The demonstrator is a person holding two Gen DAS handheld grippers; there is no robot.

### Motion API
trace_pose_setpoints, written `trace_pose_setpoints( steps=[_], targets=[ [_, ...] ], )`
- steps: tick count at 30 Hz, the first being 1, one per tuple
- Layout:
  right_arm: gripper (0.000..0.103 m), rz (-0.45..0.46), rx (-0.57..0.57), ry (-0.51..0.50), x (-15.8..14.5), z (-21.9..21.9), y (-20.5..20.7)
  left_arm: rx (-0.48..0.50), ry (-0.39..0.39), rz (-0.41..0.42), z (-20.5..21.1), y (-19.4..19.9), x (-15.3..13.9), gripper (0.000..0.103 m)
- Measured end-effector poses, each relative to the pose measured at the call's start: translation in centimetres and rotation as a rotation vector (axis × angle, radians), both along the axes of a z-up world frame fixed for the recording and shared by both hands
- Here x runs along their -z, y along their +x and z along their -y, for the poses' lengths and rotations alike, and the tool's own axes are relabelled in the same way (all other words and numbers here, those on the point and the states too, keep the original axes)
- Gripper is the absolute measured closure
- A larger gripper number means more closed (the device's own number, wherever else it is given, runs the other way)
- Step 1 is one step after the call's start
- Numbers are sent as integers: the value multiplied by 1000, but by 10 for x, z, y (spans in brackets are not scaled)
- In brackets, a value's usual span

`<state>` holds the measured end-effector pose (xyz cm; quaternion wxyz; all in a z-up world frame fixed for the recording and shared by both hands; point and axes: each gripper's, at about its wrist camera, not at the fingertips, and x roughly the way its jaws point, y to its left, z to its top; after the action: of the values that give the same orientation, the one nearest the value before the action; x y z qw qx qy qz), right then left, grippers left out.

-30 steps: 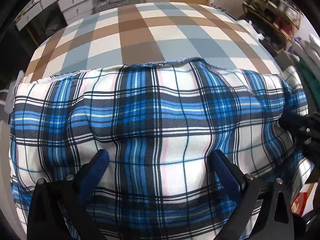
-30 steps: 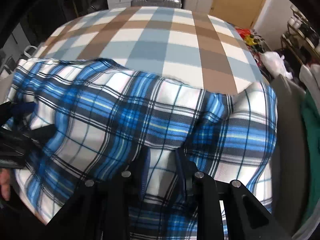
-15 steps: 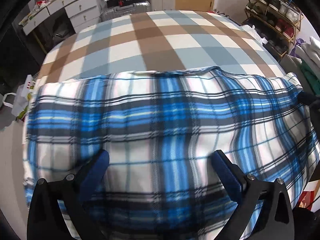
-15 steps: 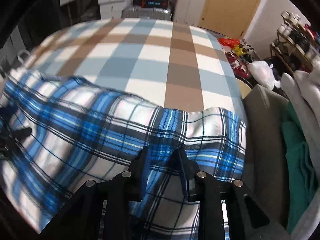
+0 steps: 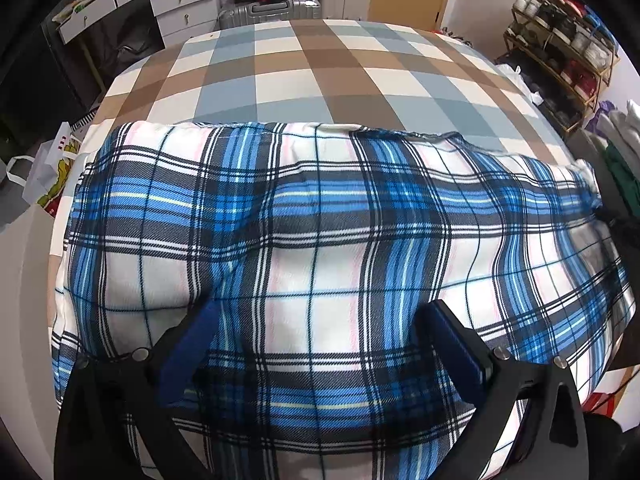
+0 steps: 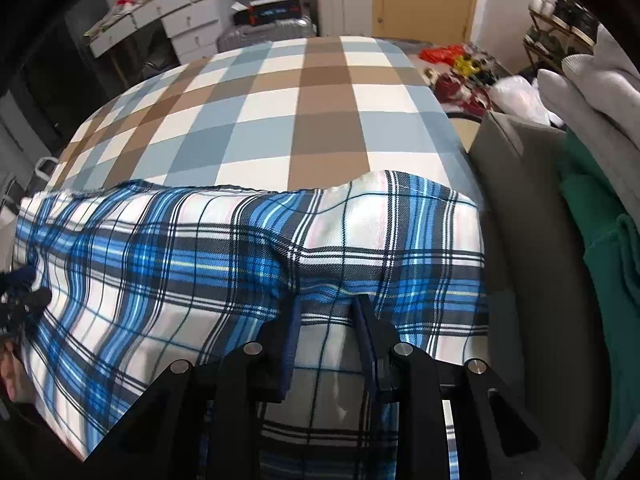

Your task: Fold large clothes

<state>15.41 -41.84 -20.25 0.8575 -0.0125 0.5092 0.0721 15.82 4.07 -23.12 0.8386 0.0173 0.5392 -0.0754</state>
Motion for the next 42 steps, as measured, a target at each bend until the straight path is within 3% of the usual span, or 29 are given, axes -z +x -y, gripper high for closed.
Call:
trace_pose_setpoints(
  steps=[3,6,9,13,14,15,16,18,20,23,27,31,35,38,41,42],
  targets=[
    [76,129,-40,62,-39,-18,-20,10,10,8,0,-4,-4,3],
    [74,150,-100,145,-57,-43,-39,15,15,17,-3,-6,-4,3],
    [75,83,-163,201,-45,-83,-45,12,1,-2,-9,-3,1,3],
    [75,-31,-176,134,-1,-131,-36,0,-60,1,-21,-2,-7,3],
    [74,-44,-163,109,9,-138,-32,13,-107,21,-26,-2,-16,3],
    [72,12,-160,108,9,-140,-35,42,-146,56,-31,-3,-26,3],
    [67,-4,-171,107,10,-142,-34,63,-152,109,-36,-2,-36,3],
    [63,-8,-174,180,8,-135,-36,15,-76,175,-50,5,-44,3],
    [59,-14,-166,228,12,-128,-38,-40,-104,107,-70,22,-28,3],
    [59,4,-188,207,12,-130,-43,-115,-137,-32,-90,41,8,3],
    [55,28,-221,163,13,-139,-46,-144,-158,-47,-95,36,5,2],
    [53,35,-222,192,9,-133,-50,-153,-155,77,-103,-4,-36,2],
    [53,78,-188,234,-4,-118,-57,-35,-267,191,-94,-60,-68,2],
    [53,104,-159,288,-13,-107,-62,54,-272,76,-70,-69,-47,2],
    [53,91,-139,326,-14,-101,-67,57,-162,-100,-58,-63,-4,4],
    [53,85,-136,329,-13,-100,-69,78,-123,-55,-54,-65,-5,3]
  ],
)
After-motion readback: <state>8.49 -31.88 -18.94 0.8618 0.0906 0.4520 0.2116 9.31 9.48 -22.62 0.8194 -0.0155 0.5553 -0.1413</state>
